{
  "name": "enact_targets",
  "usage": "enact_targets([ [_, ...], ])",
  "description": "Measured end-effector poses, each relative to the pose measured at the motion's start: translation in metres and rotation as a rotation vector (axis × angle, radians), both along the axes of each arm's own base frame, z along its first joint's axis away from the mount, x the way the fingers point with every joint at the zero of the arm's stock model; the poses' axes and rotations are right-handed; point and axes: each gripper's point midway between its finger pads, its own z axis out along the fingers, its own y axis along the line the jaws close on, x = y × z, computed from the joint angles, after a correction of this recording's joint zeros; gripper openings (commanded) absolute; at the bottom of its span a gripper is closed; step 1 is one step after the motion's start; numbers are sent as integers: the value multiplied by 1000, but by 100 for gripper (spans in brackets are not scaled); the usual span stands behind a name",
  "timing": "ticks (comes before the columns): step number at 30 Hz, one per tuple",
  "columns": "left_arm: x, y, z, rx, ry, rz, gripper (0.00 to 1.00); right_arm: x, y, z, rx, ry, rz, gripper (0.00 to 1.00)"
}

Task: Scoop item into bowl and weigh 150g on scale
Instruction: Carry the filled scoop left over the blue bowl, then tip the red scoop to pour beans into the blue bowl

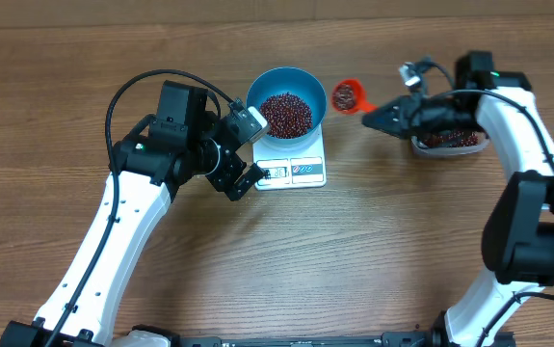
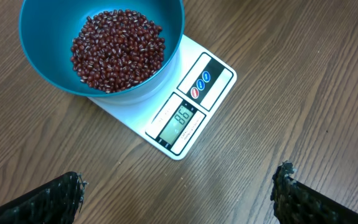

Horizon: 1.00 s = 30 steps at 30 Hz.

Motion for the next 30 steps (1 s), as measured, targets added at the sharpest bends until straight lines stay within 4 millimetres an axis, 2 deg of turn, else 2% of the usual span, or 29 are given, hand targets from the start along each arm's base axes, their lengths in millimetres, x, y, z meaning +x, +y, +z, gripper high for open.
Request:
enact_targets([
  [6,0,0,0,0,0,0,100,9,39,12,-152,-18,37,4],
  [9,0,0,0,0,0,0,99,16,52,16,-270,-41,21,4],
  [17,0,0,0,0,0,0,99,26,70,20,-656,-158,-56,4],
  [22,0,0,0,0,0,0,100,22,83,17,-862,-258,-67,4],
  [30,0,0,0,0,0,0,100,17,83,14,-1119,-375,-95,4],
])
